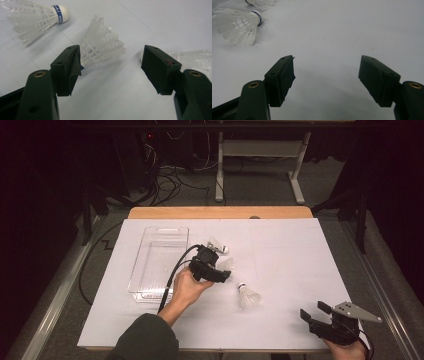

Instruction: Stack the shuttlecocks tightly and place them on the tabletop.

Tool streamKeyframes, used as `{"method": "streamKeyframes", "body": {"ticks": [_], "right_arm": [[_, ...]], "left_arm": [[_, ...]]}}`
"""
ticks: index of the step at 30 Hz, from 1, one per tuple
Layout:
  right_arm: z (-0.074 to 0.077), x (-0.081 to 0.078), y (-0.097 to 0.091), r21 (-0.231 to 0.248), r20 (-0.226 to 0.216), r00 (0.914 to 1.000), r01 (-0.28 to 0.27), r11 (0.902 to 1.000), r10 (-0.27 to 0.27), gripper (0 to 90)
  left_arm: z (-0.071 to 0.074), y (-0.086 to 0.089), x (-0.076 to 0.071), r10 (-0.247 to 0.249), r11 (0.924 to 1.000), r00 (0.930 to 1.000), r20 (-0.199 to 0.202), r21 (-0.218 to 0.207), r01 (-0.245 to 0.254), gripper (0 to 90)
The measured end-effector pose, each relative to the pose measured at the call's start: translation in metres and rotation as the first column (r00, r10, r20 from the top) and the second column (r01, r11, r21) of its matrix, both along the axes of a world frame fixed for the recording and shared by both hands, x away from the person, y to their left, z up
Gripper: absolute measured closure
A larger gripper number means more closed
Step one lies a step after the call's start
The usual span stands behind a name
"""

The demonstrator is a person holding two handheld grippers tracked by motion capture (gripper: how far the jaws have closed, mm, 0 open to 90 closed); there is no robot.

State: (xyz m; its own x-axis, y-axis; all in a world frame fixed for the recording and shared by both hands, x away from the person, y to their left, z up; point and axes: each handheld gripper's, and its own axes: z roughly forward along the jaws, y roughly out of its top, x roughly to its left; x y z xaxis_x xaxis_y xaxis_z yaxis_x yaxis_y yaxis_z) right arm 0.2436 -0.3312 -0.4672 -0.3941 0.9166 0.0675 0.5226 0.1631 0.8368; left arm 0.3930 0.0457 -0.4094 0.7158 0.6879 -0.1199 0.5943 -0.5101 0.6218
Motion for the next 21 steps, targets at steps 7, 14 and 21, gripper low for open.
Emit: {"method": "streamKeyframes", "body": {"ticks": [7,14,21], "right_arm": [[0.0,0.0,0.0,-0.002,-0.001,1.0,0.0,1.0,0.0,29.3],[0.0,0.0,0.0,-0.003,0.0,1.0,-0.001,1.0,0.001,29.3],[0.0,0.0,0.0,-0.003,0.0,1.0,-0.001,1.0,0.001,29.3]], "left_arm": [[-0.003,0.001,-0.005,0.001,0.9998,1.0,0.006,0.017,-0.001,33.0],[-0.004,-0.001,-0.008,0.003,0.9997,1.0,0.003,0.023,-0.003,32.9],[-0.002,0.0,-0.012,0.004,0.9999,0.9999,0.01,0.015,-0.004,32.9]]}}
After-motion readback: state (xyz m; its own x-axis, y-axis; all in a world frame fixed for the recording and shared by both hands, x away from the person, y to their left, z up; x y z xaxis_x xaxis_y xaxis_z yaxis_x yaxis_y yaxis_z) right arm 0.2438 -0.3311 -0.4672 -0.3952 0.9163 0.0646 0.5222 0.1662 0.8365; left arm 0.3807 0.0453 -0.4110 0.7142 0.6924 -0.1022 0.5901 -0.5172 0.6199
